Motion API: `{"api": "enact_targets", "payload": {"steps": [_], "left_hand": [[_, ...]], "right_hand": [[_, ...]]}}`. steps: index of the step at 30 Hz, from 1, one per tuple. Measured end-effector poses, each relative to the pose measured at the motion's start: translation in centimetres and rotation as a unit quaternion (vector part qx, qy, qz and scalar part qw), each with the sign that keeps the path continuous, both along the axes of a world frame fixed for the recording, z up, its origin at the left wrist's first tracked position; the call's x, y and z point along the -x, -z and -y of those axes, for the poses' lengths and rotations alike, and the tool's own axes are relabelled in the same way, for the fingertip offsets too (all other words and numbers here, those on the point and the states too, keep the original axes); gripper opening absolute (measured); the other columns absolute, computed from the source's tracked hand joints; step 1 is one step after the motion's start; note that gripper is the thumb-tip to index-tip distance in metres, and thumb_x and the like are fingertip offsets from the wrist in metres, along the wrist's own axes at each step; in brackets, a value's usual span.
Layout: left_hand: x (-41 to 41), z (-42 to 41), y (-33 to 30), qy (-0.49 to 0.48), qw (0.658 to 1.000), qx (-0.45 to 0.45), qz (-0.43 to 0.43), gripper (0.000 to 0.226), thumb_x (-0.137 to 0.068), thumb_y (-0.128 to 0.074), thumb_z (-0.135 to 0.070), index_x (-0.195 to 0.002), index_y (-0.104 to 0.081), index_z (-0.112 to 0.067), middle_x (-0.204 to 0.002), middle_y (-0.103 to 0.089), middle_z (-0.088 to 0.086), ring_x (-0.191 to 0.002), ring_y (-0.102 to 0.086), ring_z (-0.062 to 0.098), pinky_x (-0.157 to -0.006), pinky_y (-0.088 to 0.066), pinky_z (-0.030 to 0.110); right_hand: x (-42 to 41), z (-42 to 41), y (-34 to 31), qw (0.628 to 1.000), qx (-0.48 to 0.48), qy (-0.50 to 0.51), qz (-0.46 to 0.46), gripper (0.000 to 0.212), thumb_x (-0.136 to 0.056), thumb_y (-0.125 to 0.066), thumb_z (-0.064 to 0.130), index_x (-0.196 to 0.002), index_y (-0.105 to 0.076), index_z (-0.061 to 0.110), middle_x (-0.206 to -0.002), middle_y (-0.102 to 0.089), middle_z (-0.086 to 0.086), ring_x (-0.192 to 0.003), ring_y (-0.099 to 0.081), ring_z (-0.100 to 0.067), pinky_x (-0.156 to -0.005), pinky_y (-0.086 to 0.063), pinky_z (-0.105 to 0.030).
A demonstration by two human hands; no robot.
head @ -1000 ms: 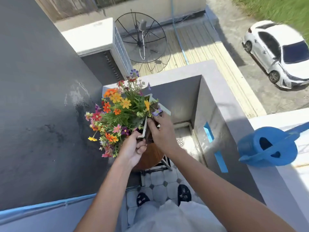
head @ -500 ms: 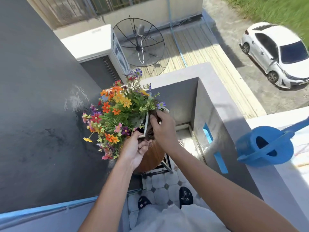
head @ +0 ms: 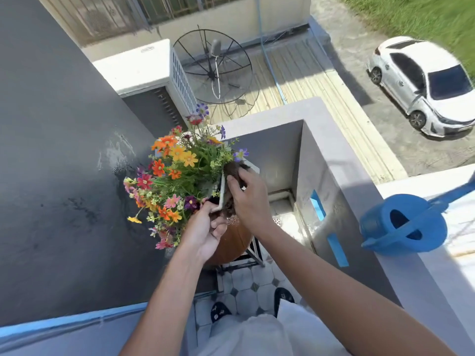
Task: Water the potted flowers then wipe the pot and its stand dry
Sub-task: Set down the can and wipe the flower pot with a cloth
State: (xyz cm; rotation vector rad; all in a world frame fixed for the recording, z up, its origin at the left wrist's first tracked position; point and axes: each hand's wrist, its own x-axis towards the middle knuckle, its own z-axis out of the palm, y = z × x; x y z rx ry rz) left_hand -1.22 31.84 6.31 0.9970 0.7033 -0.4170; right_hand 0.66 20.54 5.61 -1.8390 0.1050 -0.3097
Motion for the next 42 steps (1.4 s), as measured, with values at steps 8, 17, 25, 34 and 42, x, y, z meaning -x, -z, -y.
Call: {"api": "enact_targets", "payload": {"steps": [8,17,25,34,42], "left_hand": [[1.0,-0.3,-1.1,0.027,0.999,0.032,-0.018,0.010,-0.096,-0.043,-0.007,-0.089,-0.048,-0.005,-0.068,-0.044,0.008,-0.034,-0.032,0.004,-0.030,-0.023,0.014],[0.3,0.3,-1.7,0.029,0.999,0.009,0.010,0.019,-0.095,-0.040,-0.005,-0.076,-0.044,-0.008,-0.068,-0.041,0.006,-0.034,-0.031,0.003,-0.029,-0.023,0.014],[-0.3,-0.3,-1.8,-0.002,1.000,0.027,0.010,0.014,-0.095,-0.043,-0.006,-0.082,-0.046,-0.006,-0.067,-0.041,0.006,-0.033,-0.031,0.003,-0.031,-0.020,0.013],[0.3,0.8,-2.0,0.006,0.999,-0.040,0.028,0.020,-0.095,-0.045,-0.007,-0.076,-0.049,-0.010,-0.048,-0.045,-0.001,-0.034,-0.027,0.005,-0.034,-0.021,0.017],[0.6,0.1,-1.7,-0.014,1.000,0.012,0.011,0.024,-0.097,-0.042,-0.005,-0.074,-0.041,-0.010,-0.066,-0.040,0.006,-0.034,-0.028,0.005,-0.031,-0.021,0.014]], "right_hand": [[-2.8,4.6,4.3,0.983,0.031,0.093,-0.155,0.026,-0.097,-0.052,0.009,-0.075,-0.050,-0.004,-0.074,-0.048,-0.013,-0.068,-0.040,-0.023,-0.059,-0.021,-0.031],[-3.1,1.9,-0.7,0.999,-0.020,0.000,-0.034,0.007,-0.094,-0.056,0.009,-0.090,-0.056,0.016,-0.073,-0.049,0.004,-0.066,-0.044,-0.005,-0.059,-0.030,-0.025],[1.0,2.4,4.4,0.994,0.034,0.000,-0.102,0.033,-0.094,-0.057,0.008,-0.067,-0.044,0.020,-0.067,-0.046,0.003,-0.060,-0.041,-0.005,-0.062,-0.027,-0.027],[0.3,0.7,0.0,1.000,-0.017,-0.019,0.000,0.017,-0.096,-0.056,0.017,-0.082,-0.058,0.025,-0.081,-0.060,-0.002,-0.071,-0.053,-0.011,-0.062,-0.036,-0.019],[1.9,2.2,4.5,0.992,0.017,0.029,-0.121,0.019,-0.096,-0.057,0.014,-0.079,-0.057,0.007,-0.079,-0.057,-0.004,-0.073,-0.049,-0.017,-0.063,-0.032,-0.026]]}}
